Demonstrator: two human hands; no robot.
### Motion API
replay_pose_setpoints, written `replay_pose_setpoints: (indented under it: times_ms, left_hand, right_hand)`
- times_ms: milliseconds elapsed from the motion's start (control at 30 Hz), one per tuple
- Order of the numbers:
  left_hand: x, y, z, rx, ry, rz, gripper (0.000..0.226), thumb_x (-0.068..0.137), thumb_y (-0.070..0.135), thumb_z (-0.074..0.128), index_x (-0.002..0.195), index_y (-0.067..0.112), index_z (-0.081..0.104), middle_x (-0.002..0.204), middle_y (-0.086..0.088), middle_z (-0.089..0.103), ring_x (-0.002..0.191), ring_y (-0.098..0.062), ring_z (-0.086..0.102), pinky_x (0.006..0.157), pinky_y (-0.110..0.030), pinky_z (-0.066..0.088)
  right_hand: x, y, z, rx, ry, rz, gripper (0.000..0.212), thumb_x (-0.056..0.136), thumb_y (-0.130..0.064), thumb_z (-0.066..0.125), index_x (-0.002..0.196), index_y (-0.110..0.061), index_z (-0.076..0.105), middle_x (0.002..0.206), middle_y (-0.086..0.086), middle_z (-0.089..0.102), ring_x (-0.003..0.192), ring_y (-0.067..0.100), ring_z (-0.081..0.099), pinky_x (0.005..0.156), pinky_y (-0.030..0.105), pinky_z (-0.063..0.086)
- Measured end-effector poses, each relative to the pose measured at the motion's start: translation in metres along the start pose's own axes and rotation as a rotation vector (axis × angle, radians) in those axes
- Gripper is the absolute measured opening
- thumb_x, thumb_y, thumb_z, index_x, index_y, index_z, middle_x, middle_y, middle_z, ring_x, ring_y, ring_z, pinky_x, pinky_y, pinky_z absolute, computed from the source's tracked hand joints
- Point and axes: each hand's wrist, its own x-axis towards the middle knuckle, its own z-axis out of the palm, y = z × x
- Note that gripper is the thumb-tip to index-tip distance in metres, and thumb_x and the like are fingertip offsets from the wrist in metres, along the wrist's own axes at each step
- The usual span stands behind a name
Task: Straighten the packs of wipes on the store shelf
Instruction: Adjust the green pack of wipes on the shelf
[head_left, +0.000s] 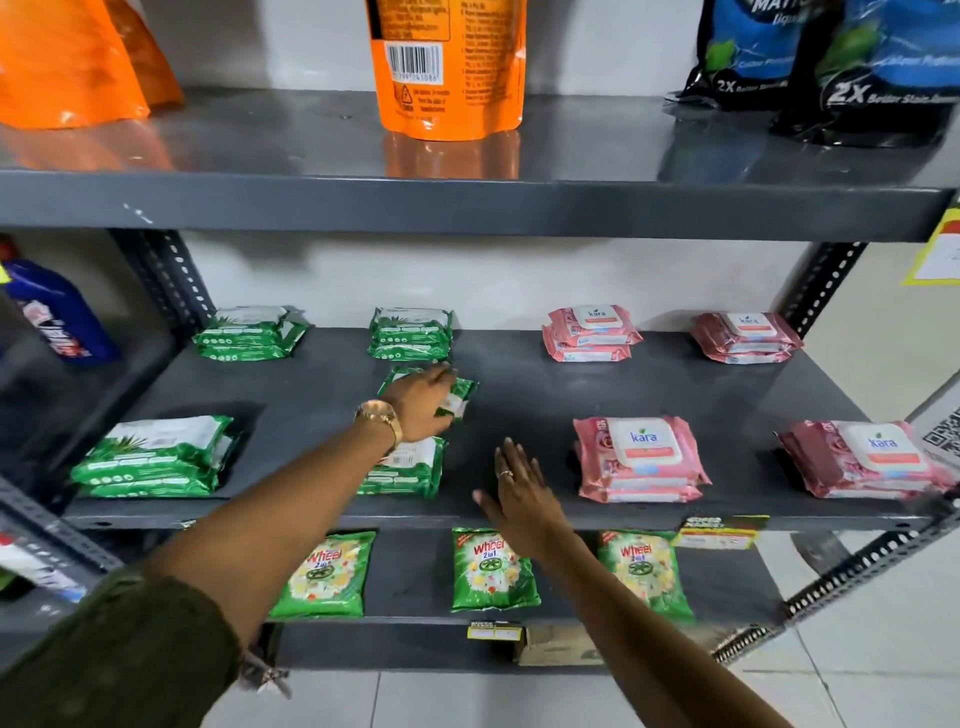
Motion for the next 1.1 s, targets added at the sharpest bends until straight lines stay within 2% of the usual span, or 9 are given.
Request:
replay_pose_setpoints:
  times_ms: [100,200,400,600,700,767,867,967,1100]
  left_hand:
    - [0.017,-0.021,0.008,0.059,-0.147,0.025,0.088,0.086,0.046,0.058,0.150,0.012,0.008,0.161,-0.007,0.004,0.146,-0.028,0.013,0.118,-0.042,0.023]
    - [0.029,-0.033,0.010,0.090,-0.279,0.037,0.095,0.085,0.047,0.060,0.150,0.014,0.000,0.161,-0.004,-0.003,0.147,-0.024,0.003,0.120,-0.044,0.016]
    - [0.053,-0.041,0.000,-0.055,-0.268,0.035,0.097,0.072,0.020,0.078,0.148,0.018,0.018,0.154,-0.012,0.029,0.139,-0.030,0.032,0.114,-0.037,0.031]
    - [0.034,-0.040,-0.045,-0.062,-0.220,-0.011,0.089,0.063,0.034,0.083,0.138,0.018,0.039,0.138,-0.009,0.048,0.122,-0.027,0.049,0.102,-0.032,0.042]
    - [0.008,-0.037,-0.071,-0.029,-0.220,0.010,0.083,0.061,0.037,0.083,0.132,0.016,0.045,0.131,-0.007,0.054,0.115,-0.027,0.053,0.095,-0.033,0.046]
    - [-0.013,-0.031,-0.083,-0.026,-0.250,0.041,0.077,0.059,0.035,0.085,0.125,0.016,0.051,0.114,-0.002,0.059,0.100,-0.023,0.056,0.082,-0.028,0.047]
    - [-0.040,-0.025,-0.082,-0.018,-0.275,0.105,0.069,0.053,0.033,0.086,0.113,0.021,0.055,0.095,0.002,0.059,0.084,-0.021,0.057,0.070,-0.028,0.048]
    - [-0.057,-0.023,-0.059,-0.005,-0.294,0.110,0.069,0.053,0.034,0.087,0.113,0.022,0.056,0.105,-0.004,0.062,0.092,-0.025,0.059,0.076,-0.034,0.051]
    - [-0.067,-0.020,-0.034,-0.050,-0.300,0.015,0.096,0.057,0.038,0.088,0.138,0.022,0.039,0.139,-0.005,0.048,0.123,-0.026,0.049,0.099,-0.034,0.042]
  right_hand:
    - [0.006,-0.001,0.018,-0.058,0.152,0.045,0.089,0.081,-0.062,-0.009,0.147,-0.004,0.003,0.160,0.013,-0.002,0.148,0.024,-0.004,0.118,0.036,-0.011]
    - [0.007,0.000,0.027,-0.103,0.246,0.049,0.085,0.086,-0.058,-0.006,0.145,-0.002,0.019,0.157,0.014,0.019,0.147,0.026,0.014,0.120,0.043,-0.004]
    - [0.009,-0.001,0.028,-0.125,0.221,0.081,0.080,0.090,-0.055,0.000,0.142,-0.002,0.030,0.153,0.015,0.032,0.143,0.028,0.027,0.112,0.043,0.005]
    - [0.007,0.000,0.030,-0.118,0.242,0.080,0.079,0.091,-0.055,0.002,0.140,-0.003,0.035,0.150,0.015,0.037,0.141,0.028,0.031,0.113,0.042,0.005]
    - [0.007,0.002,0.031,-0.116,0.261,0.063,0.085,0.087,-0.058,-0.006,0.144,-0.003,0.025,0.155,0.014,0.026,0.145,0.027,0.021,0.113,0.038,-0.009]
    - [0.006,0.002,0.030,-0.123,0.253,0.043,0.092,0.080,-0.061,-0.016,0.146,-0.005,0.015,0.159,0.012,0.015,0.148,0.024,0.009,0.111,0.034,-0.019]
    - [0.005,0.002,0.028,-0.110,0.231,0.036,0.099,0.074,-0.063,-0.024,0.147,-0.006,0.008,0.160,0.011,0.007,0.148,0.023,0.001,0.118,0.038,-0.015]
    - [0.004,0.003,0.027,-0.105,0.211,0.042,0.104,0.069,-0.065,-0.029,0.148,-0.006,0.006,0.160,0.010,0.003,0.148,0.022,-0.003,0.121,0.043,-0.006]
    - [0.003,0.000,0.024,-0.102,0.172,0.045,0.112,0.061,-0.067,-0.036,0.148,-0.006,0.002,0.161,0.010,-0.001,0.148,0.022,-0.006,0.121,0.043,-0.007]
